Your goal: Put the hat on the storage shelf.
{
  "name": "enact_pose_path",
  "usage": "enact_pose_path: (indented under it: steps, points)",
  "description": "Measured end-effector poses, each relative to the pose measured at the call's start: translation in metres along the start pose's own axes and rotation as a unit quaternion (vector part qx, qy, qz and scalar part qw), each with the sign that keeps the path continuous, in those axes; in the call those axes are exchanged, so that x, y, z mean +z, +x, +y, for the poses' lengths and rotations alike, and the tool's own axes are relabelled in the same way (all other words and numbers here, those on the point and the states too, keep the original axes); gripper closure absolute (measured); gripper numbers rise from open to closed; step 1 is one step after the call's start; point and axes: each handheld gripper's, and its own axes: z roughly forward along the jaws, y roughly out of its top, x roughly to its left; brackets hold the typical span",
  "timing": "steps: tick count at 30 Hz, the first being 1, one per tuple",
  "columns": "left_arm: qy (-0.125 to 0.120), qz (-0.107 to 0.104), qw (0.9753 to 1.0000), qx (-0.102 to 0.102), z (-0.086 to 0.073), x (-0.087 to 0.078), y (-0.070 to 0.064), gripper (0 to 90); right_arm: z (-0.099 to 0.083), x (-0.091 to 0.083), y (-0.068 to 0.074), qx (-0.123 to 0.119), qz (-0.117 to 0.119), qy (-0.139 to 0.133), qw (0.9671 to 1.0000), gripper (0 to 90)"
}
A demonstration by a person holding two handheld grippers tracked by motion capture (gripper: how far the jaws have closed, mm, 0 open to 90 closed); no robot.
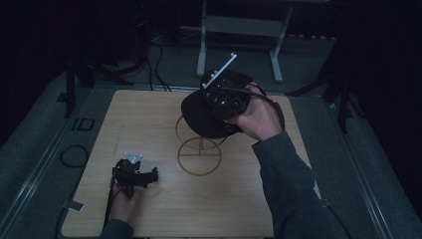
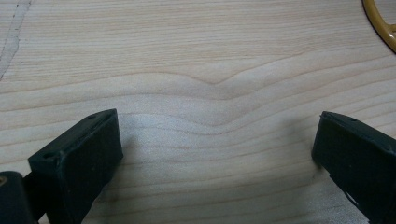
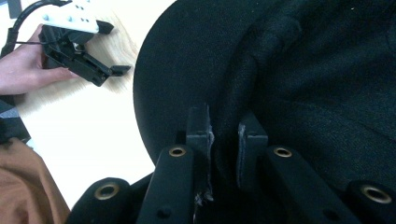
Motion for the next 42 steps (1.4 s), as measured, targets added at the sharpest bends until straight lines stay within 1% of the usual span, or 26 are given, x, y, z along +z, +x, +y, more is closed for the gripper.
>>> enact_pose_path:
  steps: [10,19,23,31,42]
  points:
    - [0.001,0.000,1.0000,0.001,0.000,0.000,0.000,1.2,0.010,0.003,0.010,-0.020,0.005,0.007,0.9998,79.6]
    - [0.001,0.000,1.0000,0.001,0.000,0.000,0.000,1.2,0.016,0.007,0.017,-0.031,0.009,0.013,0.9994,79.6]
    - [0.000,0.000,1.0000,0.000,0.000,0.000,0.000,1.2,0.020,0.010,0.022,-0.040,0.014,0.017,0.9990,79.4]
    - [0.001,0.000,1.0000,0.000,0.000,0.000,0.000,1.2,0.025,0.017,0.029,-0.048,0.025,0.023,0.9983,79.1]
    - [0.000,0.000,1.0000,0.000,0.000,0.000,0.000,1.2,0.030,0.023,0.036,-0.058,0.026,0.033,0.9974,79.0]
